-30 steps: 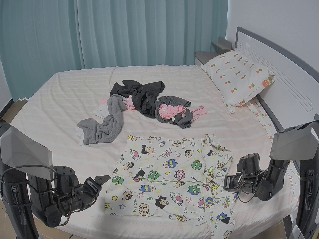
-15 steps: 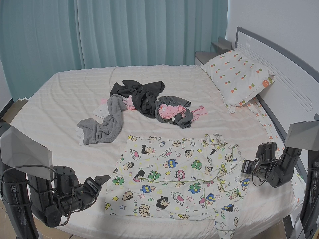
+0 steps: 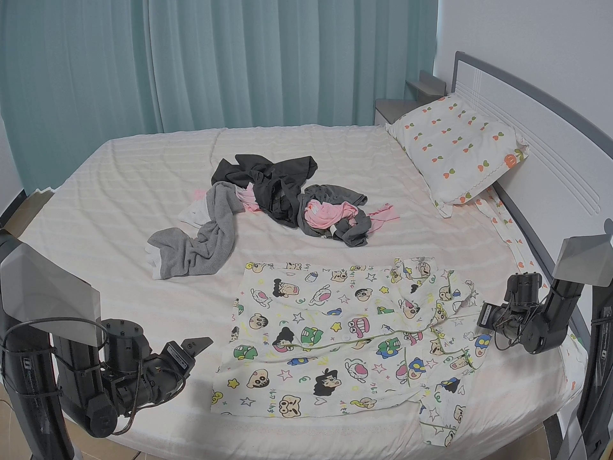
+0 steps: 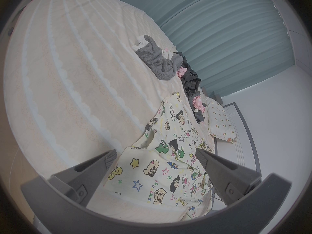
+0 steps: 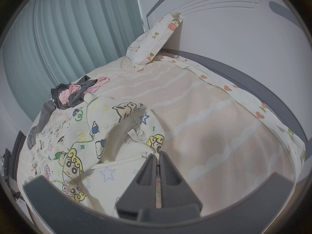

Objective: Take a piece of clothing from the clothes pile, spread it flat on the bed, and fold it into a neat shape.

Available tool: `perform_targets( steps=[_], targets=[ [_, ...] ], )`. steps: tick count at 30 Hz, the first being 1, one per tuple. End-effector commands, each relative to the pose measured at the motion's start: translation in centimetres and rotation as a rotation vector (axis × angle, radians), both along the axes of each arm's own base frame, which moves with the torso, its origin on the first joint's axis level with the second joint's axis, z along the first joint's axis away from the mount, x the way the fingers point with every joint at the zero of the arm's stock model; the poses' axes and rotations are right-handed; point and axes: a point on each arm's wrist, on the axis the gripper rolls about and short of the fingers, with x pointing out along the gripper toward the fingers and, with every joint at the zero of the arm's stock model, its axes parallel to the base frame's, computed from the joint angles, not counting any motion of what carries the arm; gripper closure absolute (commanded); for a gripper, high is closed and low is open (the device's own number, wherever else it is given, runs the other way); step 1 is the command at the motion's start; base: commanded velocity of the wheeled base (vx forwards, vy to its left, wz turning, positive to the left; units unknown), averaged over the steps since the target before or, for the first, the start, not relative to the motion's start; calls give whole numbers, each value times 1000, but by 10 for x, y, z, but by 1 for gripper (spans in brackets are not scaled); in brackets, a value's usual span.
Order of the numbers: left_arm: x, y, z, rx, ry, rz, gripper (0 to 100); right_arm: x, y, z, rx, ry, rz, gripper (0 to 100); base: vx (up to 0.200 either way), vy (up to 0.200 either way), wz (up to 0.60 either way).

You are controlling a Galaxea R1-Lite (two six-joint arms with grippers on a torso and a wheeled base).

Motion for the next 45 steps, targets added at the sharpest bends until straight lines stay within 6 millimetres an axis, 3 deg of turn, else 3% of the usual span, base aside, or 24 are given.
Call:
perform_targets(
  steps=[1, 2, 11, 18, 27, 31, 35, 45],
  targets=[
    [1, 0, 1, -5, -15, 0, 0, 0, -6, -2, 3, 1, -14, 100, 0, 0, 0],
    [0, 0, 1, -5, -15, -1, 0, 0, -6, -2, 3, 1, -15, 0, 0, 0, 0],
    [-10, -8, 2, 1, 8, -54, 0, -15, -8, 19, 62, -24, 33, 0, 0, 0, 0],
    [-14, -15, 2, -4, 9, -86, 0, -67, 7, 34, 168, 56, 189, 0, 0, 0, 0],
    [-14, -16, 2, -3, 12, -89, 0, -109, 20, 20, 196, 172, 317, 0, -156, 0, 0],
    [-14, -16, 2, -2, 13, -88, 0, -117, 31, 10, 192, 214, 364, 0, -200, 0, 0],
    [-15, -16, 2, -2, 14, -88, 0, -112, 39, 2, 179, 178, 408, 0, -200, 0, 0],
    [-15, -16, 1, 0, 19, -88, 0, -103, 47, -21, 187, 161, 447, 0, 0, 0, 0]
  ],
)
